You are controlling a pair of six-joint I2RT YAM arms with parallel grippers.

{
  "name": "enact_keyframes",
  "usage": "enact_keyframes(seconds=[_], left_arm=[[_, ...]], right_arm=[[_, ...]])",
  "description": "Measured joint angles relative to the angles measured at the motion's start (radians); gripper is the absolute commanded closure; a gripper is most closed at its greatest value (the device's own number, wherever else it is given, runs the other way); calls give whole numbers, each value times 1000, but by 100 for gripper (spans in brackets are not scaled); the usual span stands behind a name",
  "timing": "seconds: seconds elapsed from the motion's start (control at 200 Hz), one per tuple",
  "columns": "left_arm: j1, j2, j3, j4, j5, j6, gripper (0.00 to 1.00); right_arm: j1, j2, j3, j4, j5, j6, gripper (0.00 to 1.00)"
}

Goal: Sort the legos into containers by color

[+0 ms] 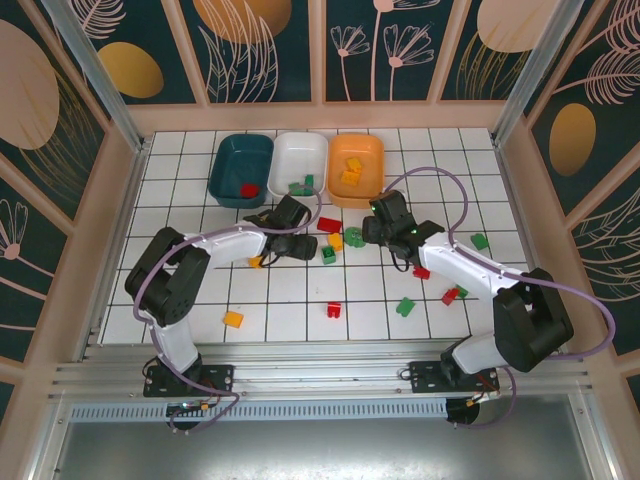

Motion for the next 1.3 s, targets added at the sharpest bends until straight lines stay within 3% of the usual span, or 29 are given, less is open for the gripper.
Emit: enact_keyframes(seconds=[0.255, 0.53, 0.871, 1.111, 1.301], left_arm=[[0, -61, -68, 19, 72, -35, 34], [0, -10, -3, -5, -14, -44, 33], [0, 69, 46, -8, -43, -53, 68], [0, 67, 68, -40, -85, -47, 77], [35, 51, 203, -87, -118, -48, 81]], right_arm=[[-8, 0, 0, 0, 1, 0, 40], [-13, 0, -1, 0, 1, 0, 40], [-18, -21, -19, -3, 16, 0, 40], [-23, -43, -19, -3, 15, 0, 40], [-23, -43, -19, -1, -16, 8, 40]])
